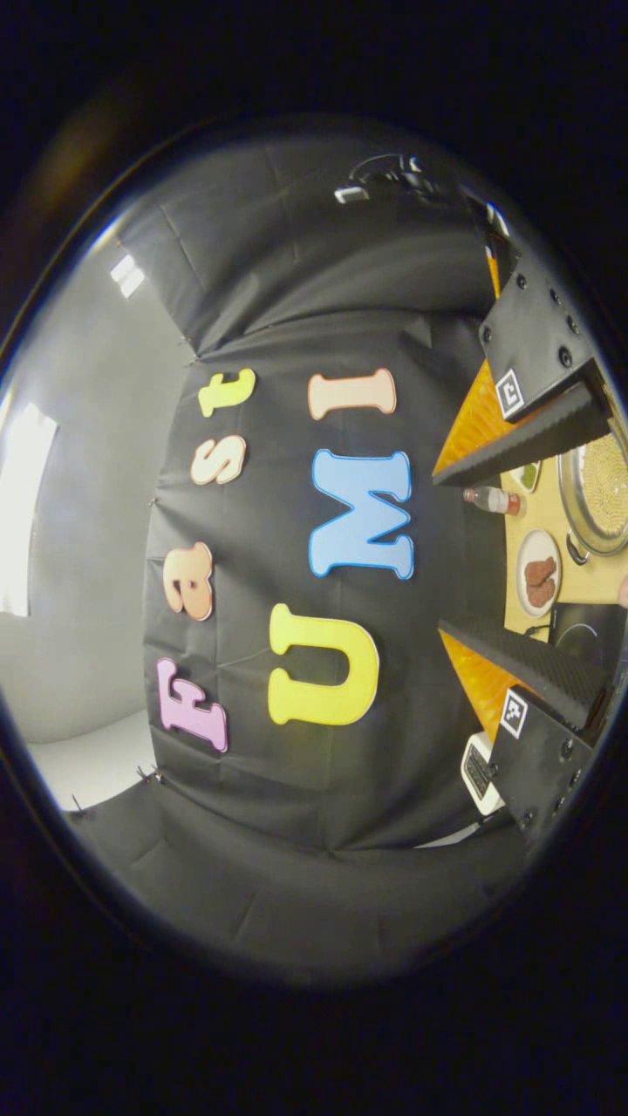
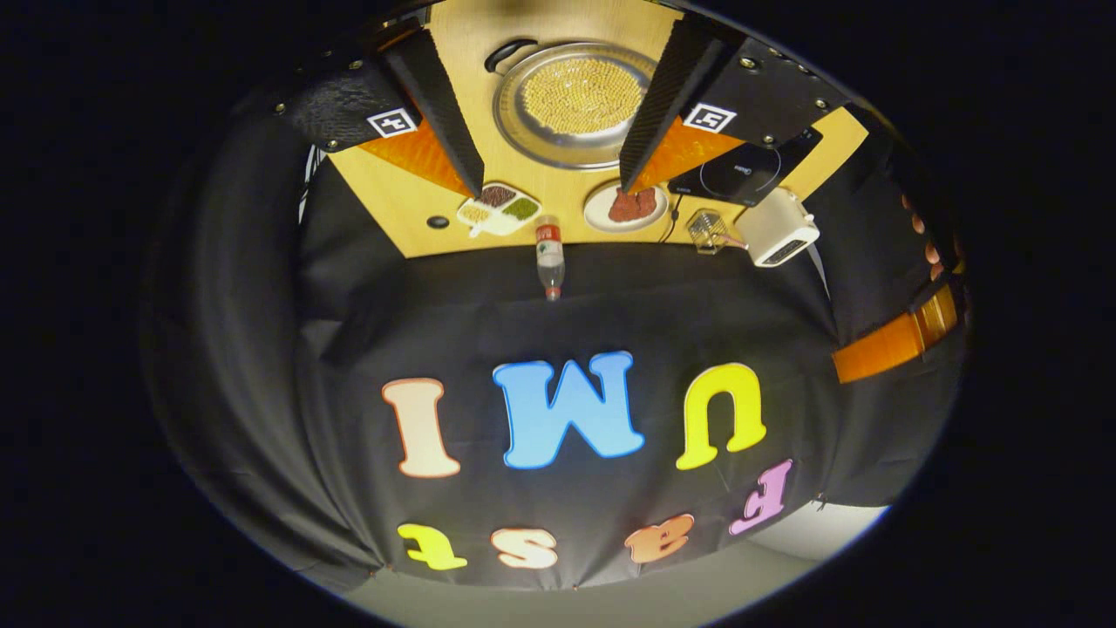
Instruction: First push the handle of the pot to place it horizontally, then grasp the pot with both hands and set it on the induction cooktop.
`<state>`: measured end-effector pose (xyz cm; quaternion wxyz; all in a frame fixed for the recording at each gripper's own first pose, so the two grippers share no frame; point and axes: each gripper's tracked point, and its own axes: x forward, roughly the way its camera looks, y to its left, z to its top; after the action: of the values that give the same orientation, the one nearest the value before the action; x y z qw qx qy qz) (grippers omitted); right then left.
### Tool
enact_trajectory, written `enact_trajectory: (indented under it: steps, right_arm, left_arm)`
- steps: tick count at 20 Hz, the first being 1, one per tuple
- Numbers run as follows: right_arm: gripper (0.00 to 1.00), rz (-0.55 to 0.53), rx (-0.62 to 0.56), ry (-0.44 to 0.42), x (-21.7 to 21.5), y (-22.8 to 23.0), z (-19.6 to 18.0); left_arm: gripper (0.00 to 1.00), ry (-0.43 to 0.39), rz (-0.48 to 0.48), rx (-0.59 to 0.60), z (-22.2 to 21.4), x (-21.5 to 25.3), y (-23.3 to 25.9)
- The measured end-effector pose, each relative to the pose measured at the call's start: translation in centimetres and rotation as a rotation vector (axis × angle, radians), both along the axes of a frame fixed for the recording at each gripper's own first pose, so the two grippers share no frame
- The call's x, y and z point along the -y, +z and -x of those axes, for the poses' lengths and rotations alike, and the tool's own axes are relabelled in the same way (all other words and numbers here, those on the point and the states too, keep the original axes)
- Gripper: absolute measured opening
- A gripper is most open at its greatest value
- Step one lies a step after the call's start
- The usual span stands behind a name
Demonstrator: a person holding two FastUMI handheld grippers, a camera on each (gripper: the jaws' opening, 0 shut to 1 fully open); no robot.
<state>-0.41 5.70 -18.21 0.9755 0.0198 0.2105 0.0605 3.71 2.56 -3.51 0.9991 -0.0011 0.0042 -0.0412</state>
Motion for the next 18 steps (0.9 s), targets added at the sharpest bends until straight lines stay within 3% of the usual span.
enact_trajectory:
  steps: [3, 9, 12, 13, 14, 16, 18]
  right_arm:
    - [0.86, -0.007, -0.113, 0.012, -0.3, -3.4, 1.0]
    - [0.45, 0.024, -0.292, 0.019, -0.8, -9.2, 2.8]
    - [0.45, 0.044, -0.404, 0.024, -0.7, -12.5, 4.7]
    - [0.19, 0.028, -0.436, 0.041, -0.9, -13.5, 5.6]
    - [0.15, 0.024, -0.476, 0.053, -1.1, -14.5, 6.2]
    - [0.19, 0.032, -0.55, 0.069, -1.0, -16.4, 7.2]
    - [0.17, 0.026, -0.637, 0.091, -1.4, -18.1, 8.3]
  left_arm:
    - [0.99, 0.007, 0.0, -0.012, 0.1, -0.5, -0.7]
    - [0.94, -0.001, -0.003, -0.044, 0.0, -0.8, -1.8]
    - [0.94, -0.001, -0.011, -0.053, 0.2, -1.1, -2.5]
    - [0.94, 0.002, -0.014, -0.055, 0.3, -1.4, -2.5]
    - [0.94, 0.008, -0.017, -0.057, 0.4, -1.6, -2.7]
    - [0.99, 0.016, -0.016, -0.065, 0.4, -2.1, -2.8]
    - [0.96, 0.03, -0.017, -0.07, 0.6, -2.7, -3.1]
